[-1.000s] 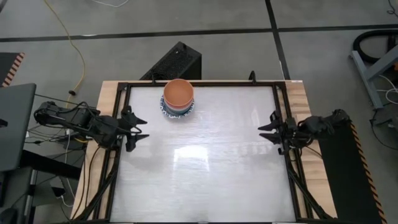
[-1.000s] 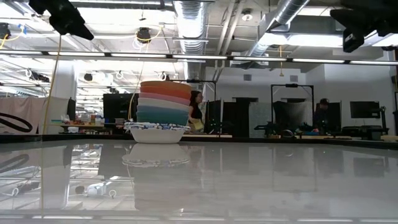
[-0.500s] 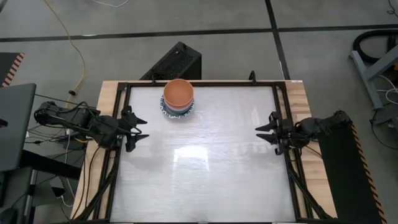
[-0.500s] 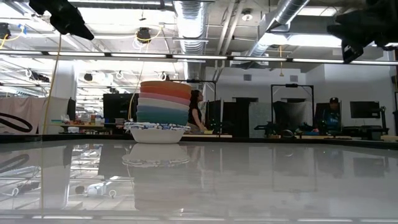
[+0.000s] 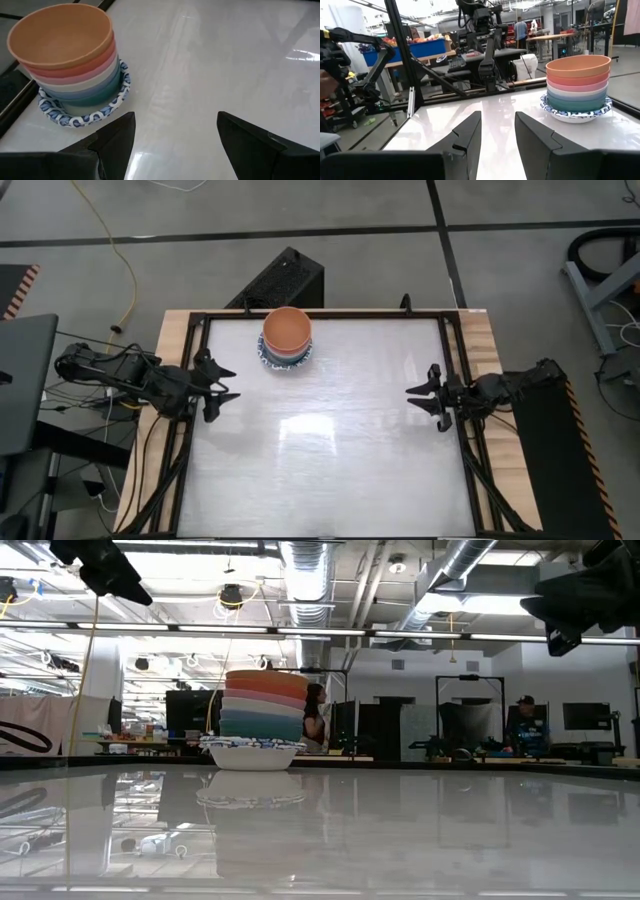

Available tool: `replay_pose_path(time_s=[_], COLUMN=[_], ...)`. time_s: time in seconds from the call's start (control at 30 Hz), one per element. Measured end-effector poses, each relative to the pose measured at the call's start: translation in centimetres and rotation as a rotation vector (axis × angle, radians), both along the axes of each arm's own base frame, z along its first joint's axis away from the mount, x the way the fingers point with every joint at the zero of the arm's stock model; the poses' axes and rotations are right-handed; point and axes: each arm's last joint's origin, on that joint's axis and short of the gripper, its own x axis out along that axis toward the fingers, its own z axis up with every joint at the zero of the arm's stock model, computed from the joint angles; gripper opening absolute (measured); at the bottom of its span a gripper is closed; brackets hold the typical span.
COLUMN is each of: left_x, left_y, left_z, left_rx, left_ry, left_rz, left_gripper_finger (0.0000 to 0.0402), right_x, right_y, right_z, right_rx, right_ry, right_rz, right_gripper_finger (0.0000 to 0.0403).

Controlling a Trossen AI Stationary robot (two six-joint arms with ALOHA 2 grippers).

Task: Nest bowls inside each other
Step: Return to Home Position

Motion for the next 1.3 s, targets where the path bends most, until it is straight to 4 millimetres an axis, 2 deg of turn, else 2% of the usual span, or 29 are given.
replay_pose_path(time_s=[0.23, 0.33, 0.4, 0.47, 0.6, 0.7, 0.83, 1.07, 1.2, 1.3], left_x=[0.0, 0.1, 0.4, 0.2, -1.6, -3.4, -4.6, -2.5, -1.9, -1.7], left_y=[0.0, 0.2, 0.5, 0.7, 1.0, 1.3, 1.5, 0.8, 0.5, 0.5], left_z=[0.0, 0.0, 0.0, -0.2, -0.6, -1.8, -5.5, -9.5, -12.0, -13.3], left_rx=[-0.007, 0.091, 0.106, 0.119, 0.048, -0.006, -0.054, -0.125, -0.170, -0.152], left_ry=[-0.003, -0.006, -0.104, -0.190, -0.408, -0.624, -0.768, -0.685, -0.734, -0.673], left_rz=[0.004, 0.039, 0.184, 0.249, 0.168, 0.084, 0.016, 0.016, -0.028, 0.005], left_gripper_finger=[0.0270, 0.0270, 0.0270, 0.0270, 0.0270, 0.0270, 0.0270, 0.0270, 0.0270, 0.0270], right_x=[0.0, 0.0, 0.0, 0.0, 0.0, 0.1, 0.1, 0.2, 0.7, 0.8], right_y=[0.0, 0.0, -0.1, -0.2, -0.5, -0.5, -0.6, -0.6, -0.6, -0.8], right_z=[0.1, 0.1, 0.3, 0.4, 0.4, 0.4, 0.4, 0.1, -1.8, -2.0], right_rx=[-0.004, -0.002, 0.003, -0.003, -0.008, -0.003, -0.005, -0.022, -0.015, 0.028], right_ry=[-0.009, -0.013, -0.026, -0.038, -0.035, -0.034, -0.035, -0.014, -0.012, 0.010], right_rz=[-0.001, -0.010, -0.024, -0.039, -0.069, -0.064, -0.061, -0.064, -0.081, -0.099], right_gripper_finger=[0.0139, 0.0138, 0.0139, 0.0139, 0.0139, 0.0138, 0.0139, 0.0139, 0.0139, 0.0139])
